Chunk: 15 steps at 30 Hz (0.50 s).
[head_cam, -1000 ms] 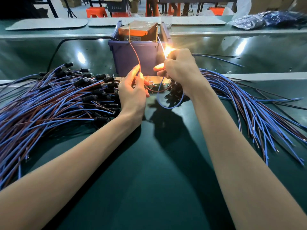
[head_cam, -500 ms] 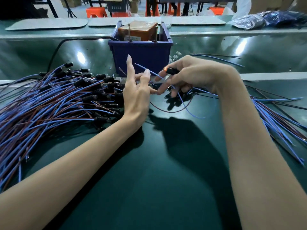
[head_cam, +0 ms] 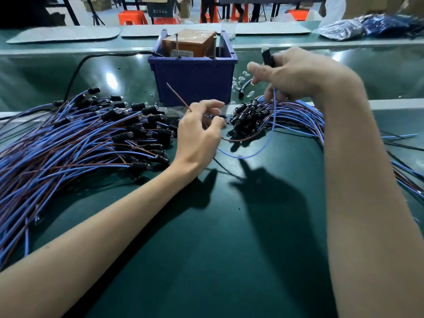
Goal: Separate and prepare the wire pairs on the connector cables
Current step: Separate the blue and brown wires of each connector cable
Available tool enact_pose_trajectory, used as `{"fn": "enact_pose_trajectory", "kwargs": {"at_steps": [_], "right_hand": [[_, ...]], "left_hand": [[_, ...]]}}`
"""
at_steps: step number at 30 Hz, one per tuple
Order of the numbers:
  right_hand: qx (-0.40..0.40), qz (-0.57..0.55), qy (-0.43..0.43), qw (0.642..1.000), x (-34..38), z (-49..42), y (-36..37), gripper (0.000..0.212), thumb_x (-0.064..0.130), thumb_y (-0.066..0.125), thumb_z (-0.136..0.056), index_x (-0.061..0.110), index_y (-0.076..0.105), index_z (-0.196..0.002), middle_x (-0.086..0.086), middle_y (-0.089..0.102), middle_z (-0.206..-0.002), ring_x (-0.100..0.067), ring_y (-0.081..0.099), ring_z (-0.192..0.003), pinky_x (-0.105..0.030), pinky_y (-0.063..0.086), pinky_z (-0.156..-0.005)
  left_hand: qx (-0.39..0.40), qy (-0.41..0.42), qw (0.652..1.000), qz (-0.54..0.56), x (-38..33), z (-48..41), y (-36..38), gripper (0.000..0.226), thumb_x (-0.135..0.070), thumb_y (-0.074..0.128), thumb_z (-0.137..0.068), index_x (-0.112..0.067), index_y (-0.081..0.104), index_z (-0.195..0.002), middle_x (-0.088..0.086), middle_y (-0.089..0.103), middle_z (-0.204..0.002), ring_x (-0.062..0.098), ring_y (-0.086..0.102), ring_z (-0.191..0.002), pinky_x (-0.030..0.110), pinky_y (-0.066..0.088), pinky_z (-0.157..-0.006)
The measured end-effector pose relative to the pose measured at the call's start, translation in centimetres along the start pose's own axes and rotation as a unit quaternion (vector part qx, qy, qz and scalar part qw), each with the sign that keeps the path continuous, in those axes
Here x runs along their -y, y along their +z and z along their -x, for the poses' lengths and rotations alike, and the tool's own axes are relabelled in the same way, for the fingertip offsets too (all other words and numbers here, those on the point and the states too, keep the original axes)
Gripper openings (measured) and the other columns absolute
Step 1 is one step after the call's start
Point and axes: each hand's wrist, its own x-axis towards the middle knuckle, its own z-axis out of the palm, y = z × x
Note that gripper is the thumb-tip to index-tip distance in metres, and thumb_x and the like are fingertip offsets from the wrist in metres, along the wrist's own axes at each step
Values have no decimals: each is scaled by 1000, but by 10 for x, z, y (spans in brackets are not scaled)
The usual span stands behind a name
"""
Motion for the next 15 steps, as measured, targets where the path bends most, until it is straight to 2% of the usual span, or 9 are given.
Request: {"fn": "enact_pose_trajectory", "kwargs": {"at_steps": [2,4,5,6,7,9,10,12,15], "right_hand": [[-40,-75,-1,996,2,0,-3,35,49,46,-98,18,62,-95,2,63,-65,1,51,-38,-13,41,-44],[-113,-156,13,981,3,-2,-5,31,42,47,-99,13,59,-93,-3,61,-70,3,51,-34,-10,38,-37],[-145,-183,24,972,3,-4,-5,30,38,47,-100,11,57,-90,-6,62,-73,1,54,-37,-10,42,-41],[-165,-190,38,967,3,-6,-5,29,34,48,-100,10,57,-87,-11,64,-78,-4,61,-46,-14,49,-51],[-177,-176,51,967,1,-8,-4,28,32,49,-99,8,58,-87,-15,67,-83,-12,68,-61,-21,56,-67],[-190,-123,86,970,-2,-11,-2,31,29,49,-96,2,63,-100,-22,68,-98,-30,69,-93,-41,54,-90],[-192,-102,104,970,-3,-10,-2,32,28,49,-96,0,64,-104,-23,68,-102,-34,66,-100,-43,52,-94],[-197,-79,123,969,-3,-7,-1,27,22,50,-95,1,64,-105,-21,69,-105,-35,65,-104,-41,52,-94],[-230,-39,132,963,-5,-5,-1,28,16,50,-96,5,61,-119,-20,63,-119,-32,62,-111,-37,48,-99]], "left_hand": [[33,15,998,-45,0,2,1,28,-28,49,-74,-21,71,-90,-3,58,-96,-4,51,-79,16,39,-79],[51,37,994,-91,-1,3,1,29,-31,49,-77,-17,74,-77,-3,56,-98,5,52,-94,24,38,-86],[56,50,990,-118,-1,3,2,32,-33,48,-79,-15,73,-71,-4,56,-96,12,52,-99,26,37,-88],[57,63,986,-143,-1,4,2,36,-36,47,-80,-13,72,-66,-4,56,-93,16,52,-99,27,36,-86],[54,77,983,-160,-2,5,1,41,-39,45,-82,-12,69,-64,-3,56,-87,19,54,-94,29,37,-83],[47,107,978,-173,-4,9,0,48,-44,40,-85,-9,66,-63,-3,55,-70,23,56,-74,37,42,-74],[50,119,977,-170,-5,11,-1,49,-45,38,-86,-8,64,-65,-4,55,-63,25,55,-65,39,44,-68],[73,134,978,-143,-7,14,-1,37,-38,43,-88,-11,64,-73,-5,53,-51,22,52,-51,38,46,-61],[113,151,971,-148,-8,16,0,26,-31,47,-87,-14,67,-83,-10,43,-42,4,40,-41,29,38,-57]]}}
